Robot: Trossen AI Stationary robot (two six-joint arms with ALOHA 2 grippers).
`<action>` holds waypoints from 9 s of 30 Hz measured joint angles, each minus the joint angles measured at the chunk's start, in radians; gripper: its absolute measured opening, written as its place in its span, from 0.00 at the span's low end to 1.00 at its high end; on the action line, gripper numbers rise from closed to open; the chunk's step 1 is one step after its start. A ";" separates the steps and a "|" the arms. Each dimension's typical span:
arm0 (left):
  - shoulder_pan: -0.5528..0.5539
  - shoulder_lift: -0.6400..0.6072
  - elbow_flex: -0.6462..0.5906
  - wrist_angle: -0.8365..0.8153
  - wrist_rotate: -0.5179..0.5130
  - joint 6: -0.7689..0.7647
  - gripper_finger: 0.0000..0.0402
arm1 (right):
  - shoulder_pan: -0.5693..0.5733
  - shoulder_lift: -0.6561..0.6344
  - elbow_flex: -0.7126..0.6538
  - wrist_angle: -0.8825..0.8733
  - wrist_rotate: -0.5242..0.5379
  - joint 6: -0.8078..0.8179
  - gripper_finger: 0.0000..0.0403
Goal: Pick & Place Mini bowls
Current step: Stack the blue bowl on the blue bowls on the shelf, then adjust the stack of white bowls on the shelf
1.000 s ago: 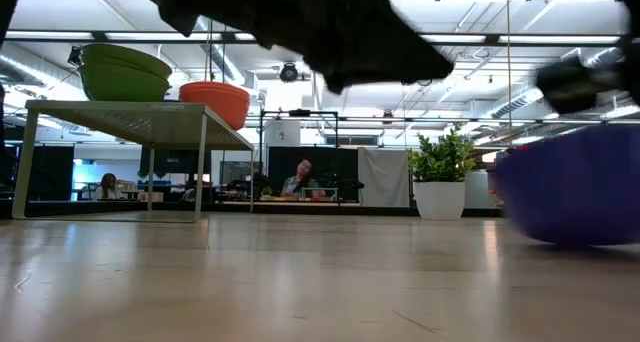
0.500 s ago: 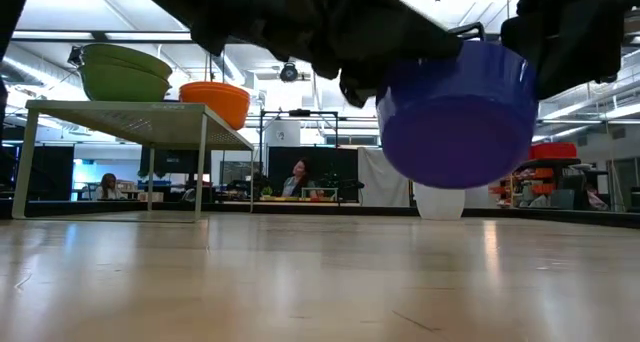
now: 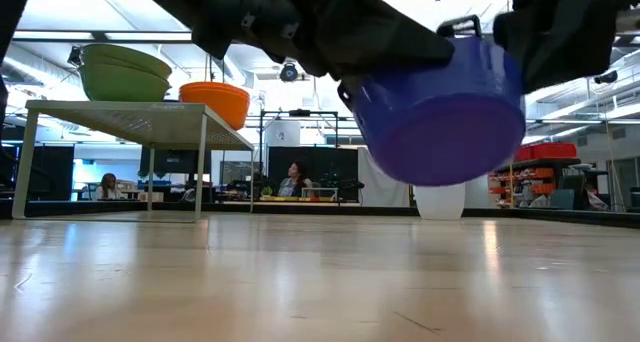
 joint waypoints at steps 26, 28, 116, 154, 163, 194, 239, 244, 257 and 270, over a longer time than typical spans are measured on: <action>0.015 -0.472 0.161 -0.602 -0.640 0.067 0.03 | 0.127 -0.104 -0.251 0.425 0.118 0.175 0.27; 0.044 -0.510 0.264 -0.751 -0.722 0.070 0.02 | 0.124 -0.104 -0.323 0.552 0.181 0.174 0.25; 0.904 -0.547 0.285 -1.505 -0.641 -0.317 0.08 | 0.089 -0.103 -0.462 0.822 0.291 0.220 0.14; 0.863 -0.547 0.286 -1.503 -0.751 -0.089 0.04 | 0.089 -0.103 -0.462 0.822 0.292 0.220 0.14; 0.854 -0.547 0.286 -1.508 -0.755 -0.124 0.05 | 0.089 -0.103 -0.462 0.822 0.292 0.220 0.14; 0.878 -0.544 0.286 -1.555 -0.711 -0.276 0.05 | 0.089 -0.103 -0.462 0.822 0.292 0.221 0.14; 0.517 -0.877 0.200 -1.457 -0.791 -0.206 0.02 | 0.089 -0.103 -0.463 0.762 0.292 0.266 0.14; 0.218 -1.002 -0.003 -1.145 -0.788 -0.271 0.02 | 0.089 -0.103 -0.463 0.775 0.292 0.269 0.14; -0.345 -0.922 -0.363 -0.529 -0.963 -0.137 0.02 | 0.089 -0.103 -0.463 0.848 0.292 0.265 0.14; -0.293 -1.387 -0.628 -0.516 -0.939 -0.148 0.01 | 0.077 -0.103 -0.463 0.869 0.292 0.256 0.14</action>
